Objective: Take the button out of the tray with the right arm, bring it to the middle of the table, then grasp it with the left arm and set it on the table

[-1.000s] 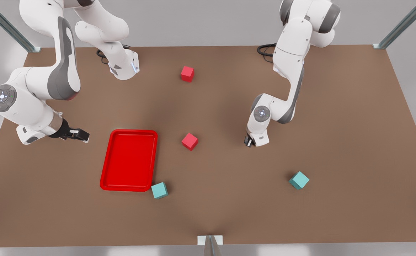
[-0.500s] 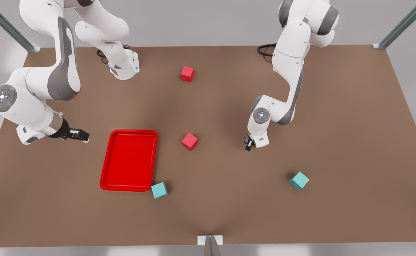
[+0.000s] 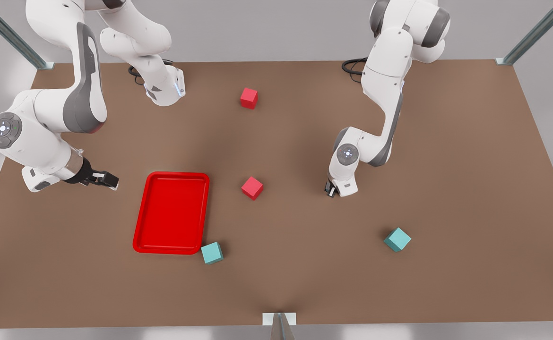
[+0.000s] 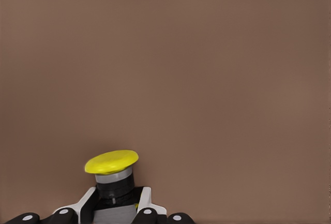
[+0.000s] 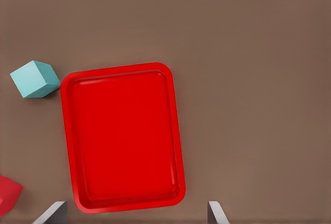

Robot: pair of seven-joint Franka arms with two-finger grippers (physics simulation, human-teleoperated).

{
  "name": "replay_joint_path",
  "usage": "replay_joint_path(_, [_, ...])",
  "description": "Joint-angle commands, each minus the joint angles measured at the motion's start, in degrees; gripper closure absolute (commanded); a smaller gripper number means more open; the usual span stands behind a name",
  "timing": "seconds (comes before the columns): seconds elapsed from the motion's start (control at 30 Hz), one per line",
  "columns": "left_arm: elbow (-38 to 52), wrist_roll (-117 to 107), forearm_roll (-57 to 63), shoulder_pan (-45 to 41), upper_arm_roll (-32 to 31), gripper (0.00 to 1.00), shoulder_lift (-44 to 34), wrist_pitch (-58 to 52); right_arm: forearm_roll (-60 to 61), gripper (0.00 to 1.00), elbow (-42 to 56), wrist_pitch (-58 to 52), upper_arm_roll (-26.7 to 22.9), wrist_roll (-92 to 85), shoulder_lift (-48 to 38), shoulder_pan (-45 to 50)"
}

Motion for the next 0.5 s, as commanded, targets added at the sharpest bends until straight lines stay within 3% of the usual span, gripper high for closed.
replay_joint_path(0.0, [0.3, 0.2, 0.1, 0.0, 0.0, 0.54, 0.0, -0.6, 0.0, 0.00, 0.0, 0.0, 0.0, 0.1, -0.1, 0.0])
replay_joint_path(0.47, [6.4, 1.6, 3.9, 0.1, 2.8, 0.56, -0.9, -9.5, 0.0, 0.00, 0.5, -0.1, 0.1, 0.2, 0.3, 0.1])
